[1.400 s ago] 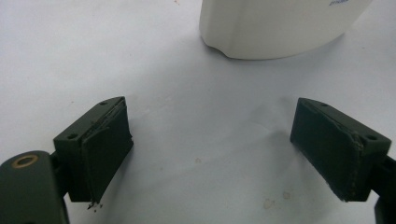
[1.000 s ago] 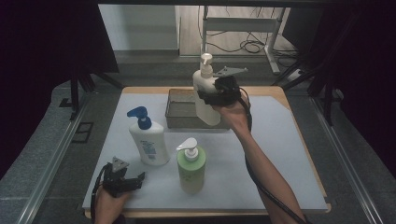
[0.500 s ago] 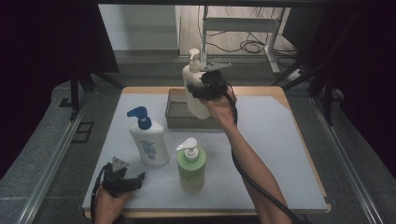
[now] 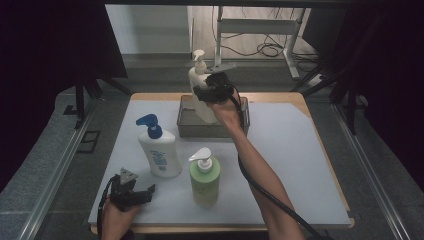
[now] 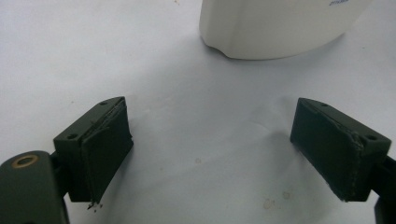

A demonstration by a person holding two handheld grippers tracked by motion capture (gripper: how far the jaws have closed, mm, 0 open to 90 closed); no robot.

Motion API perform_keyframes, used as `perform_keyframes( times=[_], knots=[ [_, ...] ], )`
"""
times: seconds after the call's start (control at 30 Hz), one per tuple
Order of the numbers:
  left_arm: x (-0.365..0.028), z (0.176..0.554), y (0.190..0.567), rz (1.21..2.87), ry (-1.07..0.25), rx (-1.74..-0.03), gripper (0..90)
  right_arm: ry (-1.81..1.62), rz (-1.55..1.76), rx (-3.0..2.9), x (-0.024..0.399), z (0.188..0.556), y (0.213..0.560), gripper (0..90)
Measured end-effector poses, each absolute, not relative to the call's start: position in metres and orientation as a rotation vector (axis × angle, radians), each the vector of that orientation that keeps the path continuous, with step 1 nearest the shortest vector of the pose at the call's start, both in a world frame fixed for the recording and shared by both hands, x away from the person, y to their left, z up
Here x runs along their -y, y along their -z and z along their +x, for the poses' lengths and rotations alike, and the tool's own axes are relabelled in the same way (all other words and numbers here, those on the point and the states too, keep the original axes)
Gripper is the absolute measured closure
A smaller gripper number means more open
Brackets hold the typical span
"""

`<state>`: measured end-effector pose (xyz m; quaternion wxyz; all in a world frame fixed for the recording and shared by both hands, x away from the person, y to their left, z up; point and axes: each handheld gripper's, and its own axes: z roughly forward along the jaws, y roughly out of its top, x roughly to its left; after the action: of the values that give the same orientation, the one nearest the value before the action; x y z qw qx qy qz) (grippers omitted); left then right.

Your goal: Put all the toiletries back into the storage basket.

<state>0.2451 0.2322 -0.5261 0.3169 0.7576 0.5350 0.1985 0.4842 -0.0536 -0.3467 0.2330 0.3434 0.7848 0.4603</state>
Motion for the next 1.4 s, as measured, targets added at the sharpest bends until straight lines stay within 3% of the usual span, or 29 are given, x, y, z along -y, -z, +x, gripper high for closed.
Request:
perform_keyframes(
  times=[0.77, 1.4],
  knots=[
    [-0.232, 0.245, 0.526, 1.996, -0.521, -1.409, 11.7, -1.256, 0.904, -2.159, 0.024, 0.511, 0.377, 39.6],
    [-0.232, 0.245, 0.526, 1.999, -0.522, -1.409, 11.7, -1.255, 0.936, -2.204, 0.023, 0.502, 0.403, 39.3]
  ],
)
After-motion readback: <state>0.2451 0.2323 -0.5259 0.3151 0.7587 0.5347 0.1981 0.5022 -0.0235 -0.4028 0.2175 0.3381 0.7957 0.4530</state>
